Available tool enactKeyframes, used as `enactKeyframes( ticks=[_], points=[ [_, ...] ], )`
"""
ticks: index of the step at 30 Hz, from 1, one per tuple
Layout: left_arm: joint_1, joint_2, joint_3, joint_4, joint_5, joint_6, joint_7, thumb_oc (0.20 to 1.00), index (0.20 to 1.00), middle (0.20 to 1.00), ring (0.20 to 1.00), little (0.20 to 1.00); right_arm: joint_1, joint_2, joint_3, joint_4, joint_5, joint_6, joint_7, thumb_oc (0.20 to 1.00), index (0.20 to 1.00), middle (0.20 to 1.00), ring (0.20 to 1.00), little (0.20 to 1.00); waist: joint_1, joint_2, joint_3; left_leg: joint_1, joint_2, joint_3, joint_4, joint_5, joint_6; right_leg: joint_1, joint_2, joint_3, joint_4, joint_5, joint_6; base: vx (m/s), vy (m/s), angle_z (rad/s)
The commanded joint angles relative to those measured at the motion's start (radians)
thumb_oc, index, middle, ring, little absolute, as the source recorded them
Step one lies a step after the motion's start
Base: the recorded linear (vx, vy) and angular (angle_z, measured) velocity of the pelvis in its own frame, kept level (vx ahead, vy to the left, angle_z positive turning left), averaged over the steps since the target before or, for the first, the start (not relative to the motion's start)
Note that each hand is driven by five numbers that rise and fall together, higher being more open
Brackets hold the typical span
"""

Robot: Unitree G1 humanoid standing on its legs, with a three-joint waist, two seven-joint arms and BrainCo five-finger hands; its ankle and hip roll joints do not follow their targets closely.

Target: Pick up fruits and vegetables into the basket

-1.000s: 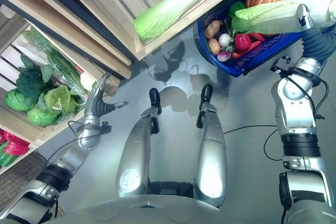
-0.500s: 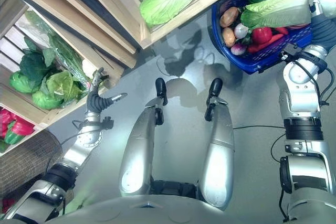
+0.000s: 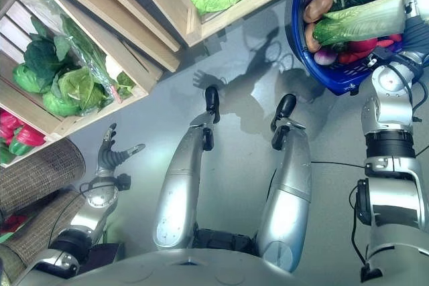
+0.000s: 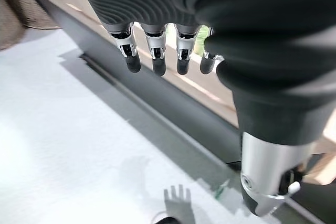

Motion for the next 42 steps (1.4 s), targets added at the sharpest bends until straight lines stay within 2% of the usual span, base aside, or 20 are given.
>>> enactKeyframes(
  ticks=[1,4,8,9,10,11,14,17,21,24,27,33,38,39,40,42],
  points=[
    [0.063,0.012,-0.024,0.003,-0.025,-0.04,0.001,1.0,1.0,1.0,1.0,1.0,-0.021,-0.122,0.031,0.06,0.045,0.0,0.028,0.2,0.2,0.2,0.2,0.2,-0.021,0.101,-0.04,-0.049,-0.01,0.011,0.01,-0.053,0.063,-0.021,0.033,-0.013,0.047,-0.048,0.058,0.0,-0.006,0.07],
    [0.064,0.019,-0.031,-0.003,-0.029,-0.049,-0.001,1.0,1.0,1.0,1.0,1.0,-0.052,-0.134,0.062,0.137,0.055,0.031,0.065,0.2,0.2,0.2,0.2,0.2,-0.014,0.11,-0.04,-0.06,-0.013,0.006,0.012,-0.053,0.064,-0.034,0.033,-0.013,0.052,-0.05,0.053,0.0,-0.004,0.01],
    [0.061,0.029,-0.032,-0.018,-0.02,-0.053,0.003,1.0,1.0,1.0,1.0,1.0,-0.076,-0.147,0.119,0.242,0.103,0.142,0.128,0.2,0.2,0.2,0.2,0.2,-0.004,0.112,-0.04,-0.073,-0.015,0.001,0.017,-0.053,0.066,-0.048,0.036,-0.015,0.057,-0.05,0.047,-0.01,-0.028,-0.01],
    [0.059,0.033,-0.029,-0.026,-0.02,-0.05,0.001,1.0,1.0,1.0,1.0,1.0,-0.083,-0.15,0.131,0.274,0.12,0.153,0.139,0.438,0.438,0.438,0.438,0.438,-0.001,0.113,-0.04,-0.075,-0.015,0.0,0.019,-0.053,0.067,-0.048,0.034,-0.017,0.057,-0.05,0.046,-0.02,-0.044,0.03],
    [0.06,0.038,-0.029,-0.032,-0.023,-0.048,0.002,1.0,1.0,1.0,1.0,1.0,-0.087,-0.154,0.14,0.298,0.134,0.174,0.154,1.0,1.0,1.0,1.0,1.0,0.002,0.112,-0.04,-0.076,-0.014,-0.001,0.019,-0.054,0.067,-0.047,0.033,-0.02,0.057,-0.05,0.045,-0.02,-0.043,0.03],
    [0.061,0.043,-0.03,-0.036,-0.023,-0.05,0.004,1.0,1.0,1.0,1.0,1.0,-0.089,-0.156,0.145,0.319,0.161,0.209,0.17,1.0,1.0,1.0,1.0,1.0,0.004,0.111,-0.04,-0.076,-0.014,-0.002,0.02,-0.054,0.067,-0.046,0.031,-0.023,0.057,-0.05,0.046,-0.02,-0.044,0.04],
    [0.061,0.053,-0.031,-0.053,-0.028,-0.056,0.007,1.0,1.0,1.0,1.0,1.0,-0.111,-0.169,0.157,0.384,0.184,0.197,0.191,1.0,1.0,1.0,1.0,1.0,0.013,0.115,-0.04,-0.079,-0.014,-0.006,0.022,-0.053,0.07,-0.045,0.03,-0.024,0.057,-0.049,0.044,-0.01,-0.041,0.05],
    [0.068,0.065,-0.029,-0.077,-0.031,-0.081,0.01,1.0,1.0,1.0,1.0,1.0,-0.104,-0.168,0.148,0.413,0.167,0.143,0.185,1.0,1.0,1.0,1.0,1.0,0.016,0.112,-0.04,-0.069,-0.013,-0.012,0.02,-0.053,0.071,-0.03,0.033,-0.03,0.052,-0.047,0.046,-0.02,-0.04,0.04],
    [0.073,0.067,-0.018,-0.124,-0.032,-0.102,0.02,1.0,1.0,1.0,1.0,1.0,-0.079,-0.168,0.136,0.356,0.109,0.072,0.09,1.0,1.0,1.0,1.0,1.0,0.01,0.105,-0.04,-0.051,-0.014,-0.013,0.01,-0.053,0.072,-0.007,0.04,-0.033,0.031,-0.038,0.049,0.0,0.002,0.01],
    [0.081,0.066,-0.009,-0.15,-0.037,-0.143,0.031,1.0,1.0,1.0,1.0,1.0,-0.027,-0.163,0.105,0.248,-0.005,0.016,-0.002,1.0,1.0,1.0,1.0,1.0,-0.004,0.095,-0.04,-0.024,-0.013,-0.009,-0.006,-0.051,0.07,0.022,0.047,-0.032,0.003,-0.028,0.056,-0.01,0.013,0.03],
    [0.085,0.061,0.009,-0.187,-0.041,-0.189,0.038,1.0,1.0,1.0,1.0,1.0,0.04,-0.143,0.058,0.105,-0.107,-0.004,-0.084,1.0,1.0,1.0,1.0,1.0,-0.022,0.081,-0.04,0.011,-0.013,-0.004,-0.025,-0.05,0.067,0.061,0.059,-0.029,-0.035,-0.017,0.064,-0.01,0.042,-0.02],
    [0.086,0.059,0.056,-0.313,0.004,-0.262,0.099,1.0,1.0,1.0,1.0,1.0,0.24,-0.049,-0.044,-0.224,-0.29,-0.048,-0.212,1.0,1.0,1.0,1.0,1.0,-0.061,0.041,-0.04,0.098,-0.013,0.012,-0.06,-0.054,0.066,0.164,0.084,-0.027,-0.107,0.0,0.08,-0.01,0.051,-0.07],
    [0.074,0.056,0.104,-0.393,0.02,-0.27,0.122,1.0,1.0,1.0,1.0,1.0,0.371,0.043,-0.081,-0.408,-0.438,-0.099,-0.27,1.0,1.0,1.0,1.0,1.0,-0.091,0.009,-0.04,0.181,-0.011,0.021,-0.095,-0.05,0.06,0.267,0.099,-0.022,-0.172,0.016,0.096,-0.01,0.051,-0.07],
    [0.071,0.054,0.114,-0.408,0.022,-0.272,0.123,1.0,1.0,1.0,1.0,1.0,0.397,0.057,-0.085,-0.438,-0.454,-0.112,-0.269,1.0,1.0,1.0,1.0,1.0,-0.097,0.003,-0.04,0.202,-0.012,0.023,-0.102,-0.05,0.058,0.29,0.103,-0.02,-0.188,0.02,0.101,-0.07,0.066,-0.09],
    [0.066,0.05,0.124,-0.421,0.024,-0.265,0.12,1.0,1.0,1.0,1.0,1.0,0.413,0.073,-0.085,-0.461,-0.469,-0.122,-0.264,1.0,1.0,1.0,1.0,1.0,-0.1,-0.001,-0.04,0.205,-0.007,0.034,-0.115,-0.023,0.064,0.297,0.103,-0.031,-0.207,0.048,0.093,-0.06,0.06,-0.12],
    [0.057,0.05,0.143,-0.449,0.033,-0.246,0.121,1.0,1.0,1.0,1.0,1.0,0.449,0.099,-0.085,-0.5,-0.5,-0.142,-0.253,1.0,1.0,1.0,1.0,1.0,-0.106,-0.009,-0.04,0.236,-0.005,0.037,-0.125,-0.022,0.061,0.333,0.102,-0.031,-0.226,0.051,0.1,-0.02,0.04,-0.12]
  ],
)
